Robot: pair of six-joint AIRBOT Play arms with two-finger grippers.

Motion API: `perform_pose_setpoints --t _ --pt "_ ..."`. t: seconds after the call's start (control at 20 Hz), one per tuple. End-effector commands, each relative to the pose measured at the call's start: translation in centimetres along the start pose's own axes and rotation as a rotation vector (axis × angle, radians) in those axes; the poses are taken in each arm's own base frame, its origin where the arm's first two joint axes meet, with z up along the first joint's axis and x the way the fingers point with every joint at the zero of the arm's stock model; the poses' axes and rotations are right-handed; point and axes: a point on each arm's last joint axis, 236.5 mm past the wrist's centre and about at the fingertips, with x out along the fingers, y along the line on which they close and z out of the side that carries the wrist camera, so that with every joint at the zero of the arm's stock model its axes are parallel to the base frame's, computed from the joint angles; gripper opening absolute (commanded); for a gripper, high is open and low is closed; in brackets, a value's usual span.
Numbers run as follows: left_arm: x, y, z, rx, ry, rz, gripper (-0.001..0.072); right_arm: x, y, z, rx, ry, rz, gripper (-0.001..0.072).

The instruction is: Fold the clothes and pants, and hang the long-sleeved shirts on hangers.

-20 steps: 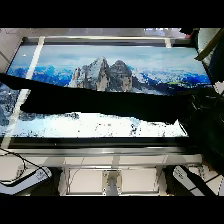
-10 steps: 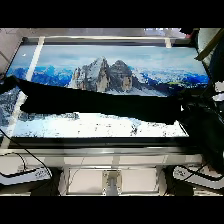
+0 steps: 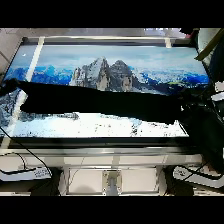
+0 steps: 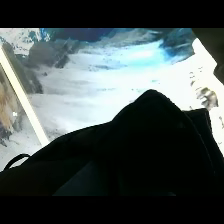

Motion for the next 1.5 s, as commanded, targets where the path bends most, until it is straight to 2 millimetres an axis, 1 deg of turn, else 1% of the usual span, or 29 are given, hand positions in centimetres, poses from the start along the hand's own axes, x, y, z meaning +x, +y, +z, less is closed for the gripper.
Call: perform_pose_setpoints --t 0.0,0.05,0.15,0.2,0.3,0.35,0.4,0.45,0.5,0.55,0.6,0.65,0.7,0.75,0.8,0.9,0.95,1.1,1.2,1.25,1.3,1.4,1.45 --pt "0.0 1.0 -4.4 -0.138 0.175 -0.036 0.0610 0.0 0.2 -1.2 -0.002 0.050 0.006 0.0021" --pt "-0.4 1.6 -4.5 -0.174 0.185 -0.030 0.0643 -0.2 0.4 -1.7 -0.005 0.075 0.011 0.0046" --pt "-1.8 2.6 -4.3 -0.200 0.193 -0.026 0.0643 -1.0 1.1 -2.1 -0.033 0.123 0.019 0.0359" --pt "-2.8 3.0 -3.6 -0.207 0.174 -0.023 0.0643 -2.0 1.6 -1.8 -0.060 0.134 0.022 0.0392" --pt "-5.6 3.1 -0.5 -0.222 0.080 -0.022 0.0643 -4.9 2.3 -0.1 -0.149 0.128 -0.011 0.0391" --pt "-7.3 2.6 1.4 -0.226 0.018 -0.032 0.0643 -6.5 2.2 1.1 -0.198 0.111 -0.047 0.0391" --pt "-8.9 1.8 3.1 -0.221 -0.037 -0.047 0.0643 -8.3 2.1 2.7 -0.245 0.079 -0.091 0.0391" --pt "-10.5 0.4 4.7 -0.193 -0.091 -0.079 0.0643 -10.0 2.2 4.4 -0.283 0.040 -0.127 0.0390" --pt "-12.0 -1.2 6.0 -0.151 -0.138 -0.113 0.0643 -11.4 2.8 6.0 -0.311 -0.010 -0.143 0.0390" --pt "-13.5 -3.1 7.3 -0.105 -0.187 -0.155 0.0643 -12.6 3.4 7.5 -0.329 -0.057 -0.149 0.0385" --pt "-14.7 -4.9 8.2 -0.070 -0.226 -0.195 0.0643 -13.2 4.1 8.3 -0.327 -0.087 -0.140 0.0383" --pt "-15.9 -6.9 9.0 -0.041 -0.261 -0.241 0.0643 -13.1 4.1 8.2 -0.312 -0.082 -0.134 0.0397" --pt "-16.7 -8.8 9.4 -0.021 -0.284 -0.283 0.0643 -12.4 3.1 7.1 -0.290 -0.014 -0.143 0.0456" --pt "-17.4 -10.5 9.7 -0.001 -0.298 -0.320 0.0643 -11.4 1.5 5.3 -0.265 0.097 -0.151 0.0473" --pt "-17.9 -12.0 9.7 0.023 -0.303 -0.346 0.0643 -10.6 0.2 3.5 -0.242 0.207 -0.145 0.0596" --pt "-18.4 -14.0 9.6 0.048 -0.305 -0.384 0.0643 -8.9 -1.7 0.5 -0.186 0.406 -0.088 0.0664" --pt "-18.7 -14.9 9.7 0.053 -0.309 -0.402 0.0642 -7.8 -2.3 -0.1 -0.161 0.454 -0.058 0.0715" --pt "-19.5 -16.5 9.4 0.073 -0.309 -0.437 0.0643 -4.3 -3.3 0.1 -0.158 0.481 0.011 0.0716" --pt "-20.0 -18.1 8.9 0.117 -0.303 -0.470 0.0642 -2.1 -3.4 -0.6 -0.152 0.523 0.080 0.0715" --pt "-20.3 -19.5 8.2 0.186 -0.299 -0.496 0.0643 -1.2 -3.5 -0.9 -0.144 0.542 0.104 0.0715" --pt "-20.6 -20.9 7.6 0.235 -0.295 -0.524 0.0642 -0.3 -4.2 -1.1 -0.141 0.551 0.104 0.0715" --pt "-21.0 -24.1 6.3 0.277 -0.274 -0.590 0.0642 0.9 -5.4 -1.3 -0.139 0.559 0.084 0.0715" --pt "-21.2 -25.9 5.3 0.298 -0.256 -0.630 0.0641 1.3 -5.7 -1.5 -0.146 0.568 0.088 0.0715"
